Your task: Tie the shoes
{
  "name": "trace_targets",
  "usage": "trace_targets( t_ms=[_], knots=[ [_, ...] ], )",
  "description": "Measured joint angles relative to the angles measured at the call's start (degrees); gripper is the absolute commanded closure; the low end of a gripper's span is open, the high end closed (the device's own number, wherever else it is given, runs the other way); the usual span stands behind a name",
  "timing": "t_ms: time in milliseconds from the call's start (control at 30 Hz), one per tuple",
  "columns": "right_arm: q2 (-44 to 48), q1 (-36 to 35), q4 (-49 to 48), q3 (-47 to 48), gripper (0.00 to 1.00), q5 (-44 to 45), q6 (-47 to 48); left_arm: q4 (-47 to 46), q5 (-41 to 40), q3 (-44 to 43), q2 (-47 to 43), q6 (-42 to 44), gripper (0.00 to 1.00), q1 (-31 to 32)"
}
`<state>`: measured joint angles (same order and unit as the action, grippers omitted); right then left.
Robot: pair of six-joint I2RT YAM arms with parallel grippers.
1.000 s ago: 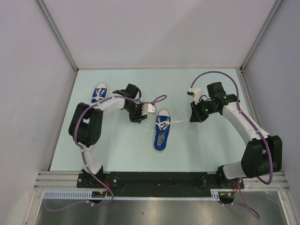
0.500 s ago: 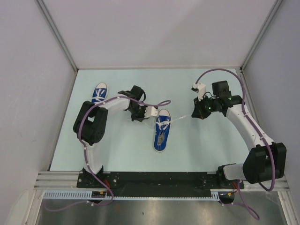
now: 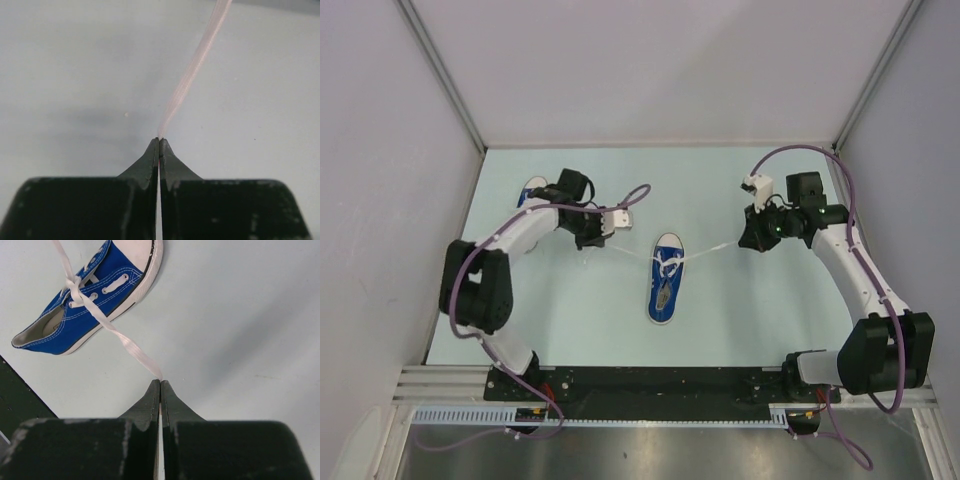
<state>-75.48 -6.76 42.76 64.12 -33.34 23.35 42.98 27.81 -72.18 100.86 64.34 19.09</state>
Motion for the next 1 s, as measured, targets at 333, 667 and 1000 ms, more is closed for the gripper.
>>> trace_targets(
  t_ms=[333, 667, 1000],
  knots=[
    [0.5, 0.7, 3.0, -1.6, 1.0, -2.1, 3.3, 6.2, 9.7, 2.8, -19.0, -2.6, 1.0, -3.3],
    [3.8, 7.5, 4.8, -7.6, 1.0, -1.8, 7.5, 6.9, 16.2, 6.2, -24.0, -10.2, 1.0, -3.1],
    [-0.5, 13.1, 2.8, -11.3, 1.0, 0.0, 10.9, 2.0, 15.0, 9.0, -23.3, -16.5, 1.0, -6.5]
  ],
)
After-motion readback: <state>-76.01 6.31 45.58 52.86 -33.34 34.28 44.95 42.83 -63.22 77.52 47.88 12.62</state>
